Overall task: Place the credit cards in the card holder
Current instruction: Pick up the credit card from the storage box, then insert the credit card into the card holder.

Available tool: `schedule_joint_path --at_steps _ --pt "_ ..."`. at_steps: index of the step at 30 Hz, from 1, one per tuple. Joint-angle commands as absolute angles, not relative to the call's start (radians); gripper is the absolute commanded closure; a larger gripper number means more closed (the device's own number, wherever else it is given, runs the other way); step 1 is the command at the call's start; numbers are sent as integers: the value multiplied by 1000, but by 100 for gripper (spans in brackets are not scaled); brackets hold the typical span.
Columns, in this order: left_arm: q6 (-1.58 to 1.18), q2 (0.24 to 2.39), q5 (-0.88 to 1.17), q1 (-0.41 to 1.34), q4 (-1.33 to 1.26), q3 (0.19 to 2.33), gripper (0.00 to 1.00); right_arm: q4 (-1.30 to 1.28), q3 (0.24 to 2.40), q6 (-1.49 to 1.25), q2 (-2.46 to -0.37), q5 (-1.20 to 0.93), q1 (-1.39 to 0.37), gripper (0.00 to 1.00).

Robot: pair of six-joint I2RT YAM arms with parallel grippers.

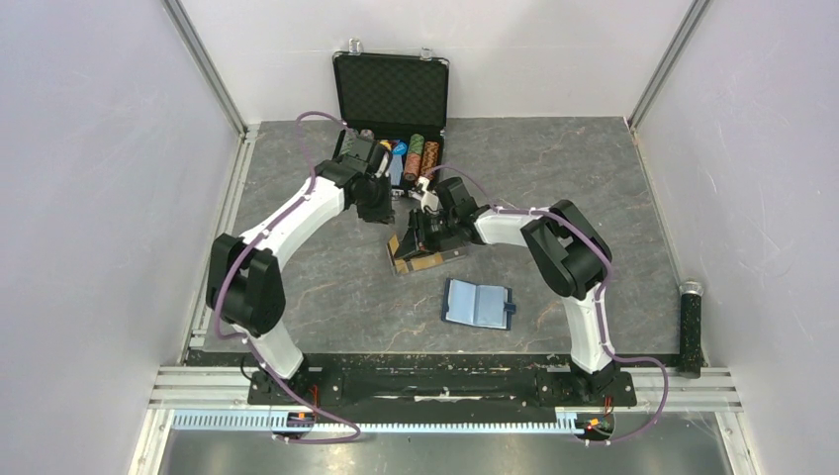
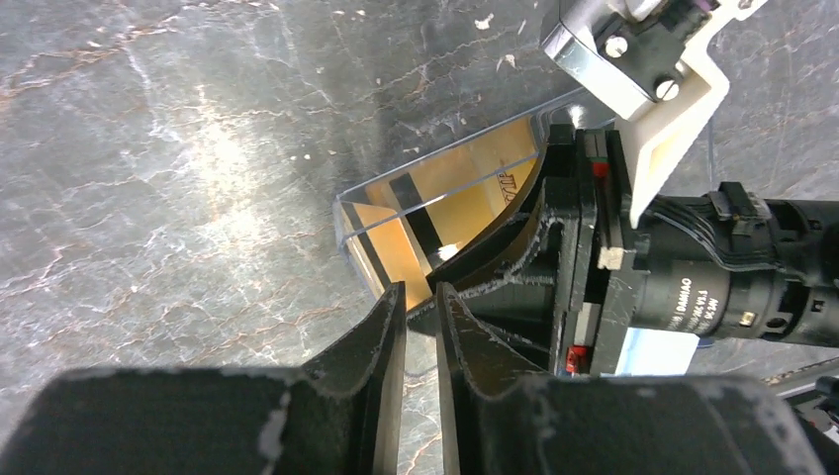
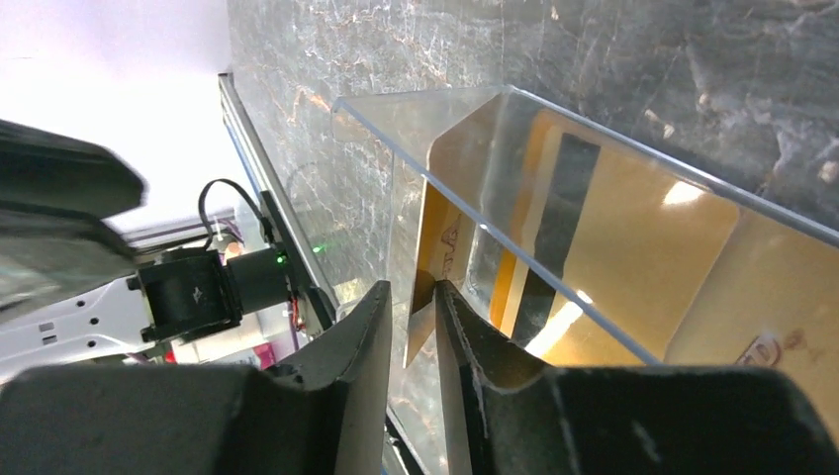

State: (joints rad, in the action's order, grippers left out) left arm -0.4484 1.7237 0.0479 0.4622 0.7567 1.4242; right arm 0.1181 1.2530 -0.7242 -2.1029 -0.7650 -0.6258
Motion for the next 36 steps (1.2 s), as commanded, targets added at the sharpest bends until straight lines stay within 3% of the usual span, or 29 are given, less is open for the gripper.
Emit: schedule_joint_path --at_steps 1,7,15,25,36 --pt "-503 1647 73 434 724 1405 76 -58 1344 -622 -2136 -687 -635 80" --pt "-516 1569 124 410 687 1361 67 -178 1403 -548 -2099 -613 -635 99" --pt "-562 1451 237 384 582 1282 49 -269 1442 -500 -1935 -561 -627 100" --pt "-683 1341 399 381 376 1115 47 -277 1268 -516 -1693 -575 -554 100" --pt "-886 1344 525 503 65 931 45 -82 884 -686 -1391 -736 -389 100"
